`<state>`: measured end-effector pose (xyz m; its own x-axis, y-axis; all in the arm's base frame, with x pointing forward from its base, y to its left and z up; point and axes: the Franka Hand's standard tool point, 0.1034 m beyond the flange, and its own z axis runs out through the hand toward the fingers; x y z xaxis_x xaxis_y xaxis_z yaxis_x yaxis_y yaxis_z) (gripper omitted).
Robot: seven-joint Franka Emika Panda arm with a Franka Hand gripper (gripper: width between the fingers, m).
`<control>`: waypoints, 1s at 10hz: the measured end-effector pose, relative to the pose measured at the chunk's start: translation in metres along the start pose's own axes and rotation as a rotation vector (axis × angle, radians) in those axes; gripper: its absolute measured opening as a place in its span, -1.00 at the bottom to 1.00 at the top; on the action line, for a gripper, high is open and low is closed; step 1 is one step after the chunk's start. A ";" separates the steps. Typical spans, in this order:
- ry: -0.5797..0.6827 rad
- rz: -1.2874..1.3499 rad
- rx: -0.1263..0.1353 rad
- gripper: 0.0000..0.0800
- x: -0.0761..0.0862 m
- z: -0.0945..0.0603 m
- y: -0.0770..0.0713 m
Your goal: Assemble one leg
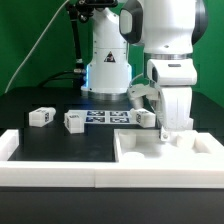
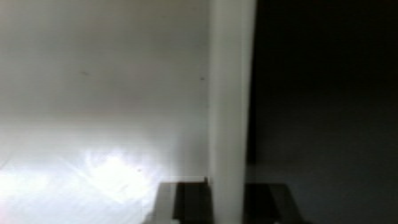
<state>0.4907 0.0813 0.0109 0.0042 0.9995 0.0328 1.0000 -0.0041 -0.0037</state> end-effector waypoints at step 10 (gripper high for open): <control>-0.001 0.006 -0.002 0.62 -0.001 -0.001 0.000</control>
Offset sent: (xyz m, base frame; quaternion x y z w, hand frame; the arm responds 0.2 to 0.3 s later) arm 0.0000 0.0000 0.0000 0.0000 0.0000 0.0000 1.0000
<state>0.4910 0.0802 0.0119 0.0104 0.9994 0.0319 0.9999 -0.0103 -0.0024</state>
